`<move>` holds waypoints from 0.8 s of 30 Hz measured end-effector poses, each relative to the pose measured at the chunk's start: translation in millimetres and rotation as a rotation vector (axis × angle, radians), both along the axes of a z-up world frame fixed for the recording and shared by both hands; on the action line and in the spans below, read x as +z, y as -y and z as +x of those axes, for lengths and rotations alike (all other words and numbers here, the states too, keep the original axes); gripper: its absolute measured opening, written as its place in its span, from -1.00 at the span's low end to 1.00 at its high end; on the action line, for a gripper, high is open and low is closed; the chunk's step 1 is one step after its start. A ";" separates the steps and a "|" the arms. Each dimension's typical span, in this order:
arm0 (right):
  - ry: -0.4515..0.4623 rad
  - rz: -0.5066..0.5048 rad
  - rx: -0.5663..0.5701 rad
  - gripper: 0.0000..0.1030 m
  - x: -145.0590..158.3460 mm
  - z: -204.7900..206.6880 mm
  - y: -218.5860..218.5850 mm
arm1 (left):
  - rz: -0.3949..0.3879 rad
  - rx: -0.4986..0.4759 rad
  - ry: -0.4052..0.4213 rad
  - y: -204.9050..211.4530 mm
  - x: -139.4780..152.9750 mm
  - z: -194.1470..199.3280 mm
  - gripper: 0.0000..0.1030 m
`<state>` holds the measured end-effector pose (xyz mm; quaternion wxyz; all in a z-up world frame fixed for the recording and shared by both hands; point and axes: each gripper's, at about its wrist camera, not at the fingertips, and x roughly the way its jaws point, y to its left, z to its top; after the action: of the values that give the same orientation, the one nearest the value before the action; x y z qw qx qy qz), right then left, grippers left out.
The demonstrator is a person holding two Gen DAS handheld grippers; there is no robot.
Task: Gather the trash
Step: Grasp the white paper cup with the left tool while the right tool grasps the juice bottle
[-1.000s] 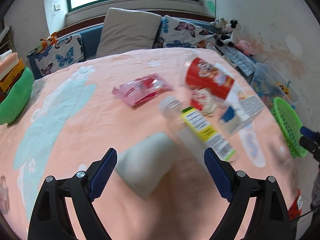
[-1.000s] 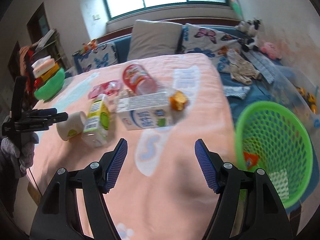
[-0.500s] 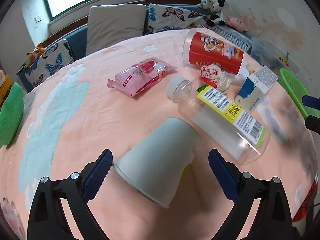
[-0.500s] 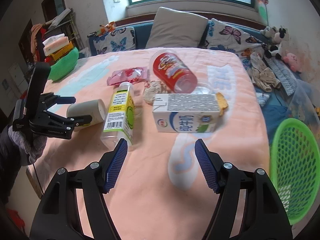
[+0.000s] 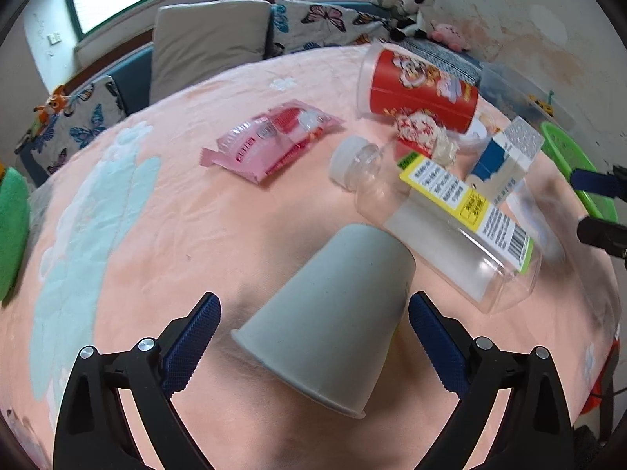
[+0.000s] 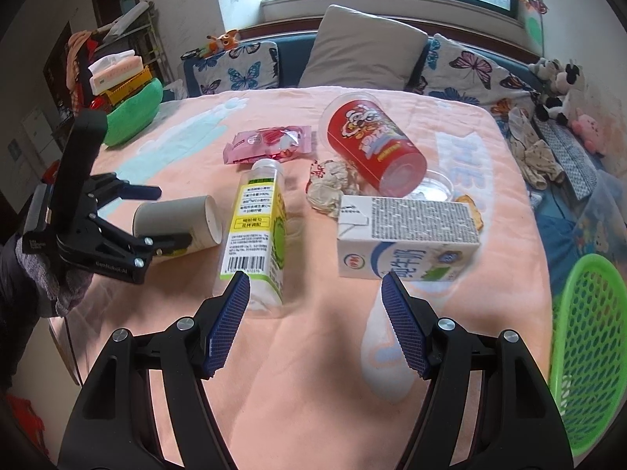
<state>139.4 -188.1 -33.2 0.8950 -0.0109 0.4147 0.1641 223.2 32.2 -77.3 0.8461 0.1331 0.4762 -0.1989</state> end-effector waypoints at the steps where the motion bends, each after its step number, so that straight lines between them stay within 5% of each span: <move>1: -0.001 0.002 0.003 0.36 0.1 1.1 -1.2 | 0.000 -0.009 -0.010 0.6 -2.4 0.9 0.82; 12: -0.021 -0.005 0.056 0.36 -4.6 20.9 -26.4 | -0.043 0.009 -0.016 -8.8 -6.8 -6.4 0.64; 24: -0.060 -0.020 0.125 0.26 -23.2 50.9 -66.5 | -0.106 0.149 0.004 -45.5 17.2 -18.2 0.61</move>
<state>190.2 -121.6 -56.5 0.8700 -0.0406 0.4414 0.2160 205.0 77.7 -60.1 0.8654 0.0529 0.4717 -0.1602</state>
